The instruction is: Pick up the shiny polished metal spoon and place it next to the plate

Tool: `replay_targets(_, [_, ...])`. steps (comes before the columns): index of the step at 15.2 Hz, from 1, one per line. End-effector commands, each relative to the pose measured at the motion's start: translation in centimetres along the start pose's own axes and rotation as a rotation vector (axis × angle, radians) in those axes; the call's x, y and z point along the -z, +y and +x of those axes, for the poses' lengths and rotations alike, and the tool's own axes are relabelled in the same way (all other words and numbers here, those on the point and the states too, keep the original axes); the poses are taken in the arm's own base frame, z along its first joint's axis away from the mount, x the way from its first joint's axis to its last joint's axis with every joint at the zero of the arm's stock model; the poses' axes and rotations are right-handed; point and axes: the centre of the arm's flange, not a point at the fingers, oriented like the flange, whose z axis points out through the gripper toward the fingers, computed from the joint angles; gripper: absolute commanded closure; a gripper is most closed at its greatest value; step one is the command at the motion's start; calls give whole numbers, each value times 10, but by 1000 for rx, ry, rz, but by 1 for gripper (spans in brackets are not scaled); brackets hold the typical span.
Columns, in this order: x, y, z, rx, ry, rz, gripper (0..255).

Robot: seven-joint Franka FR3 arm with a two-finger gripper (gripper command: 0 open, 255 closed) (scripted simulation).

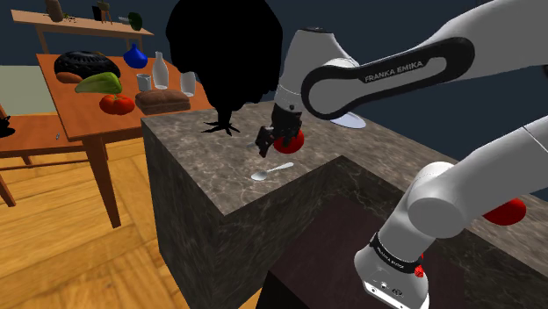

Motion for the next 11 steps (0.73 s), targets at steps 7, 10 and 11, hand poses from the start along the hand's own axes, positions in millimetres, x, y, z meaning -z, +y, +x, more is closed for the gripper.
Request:
replay_targets(7, [-68,-35,14,-30,9,6,0])
replay_targets(10, [-84,-35,14,-30,9,6,0])
replay_targets(11, [-90,-35,14,-30,9,6,0])
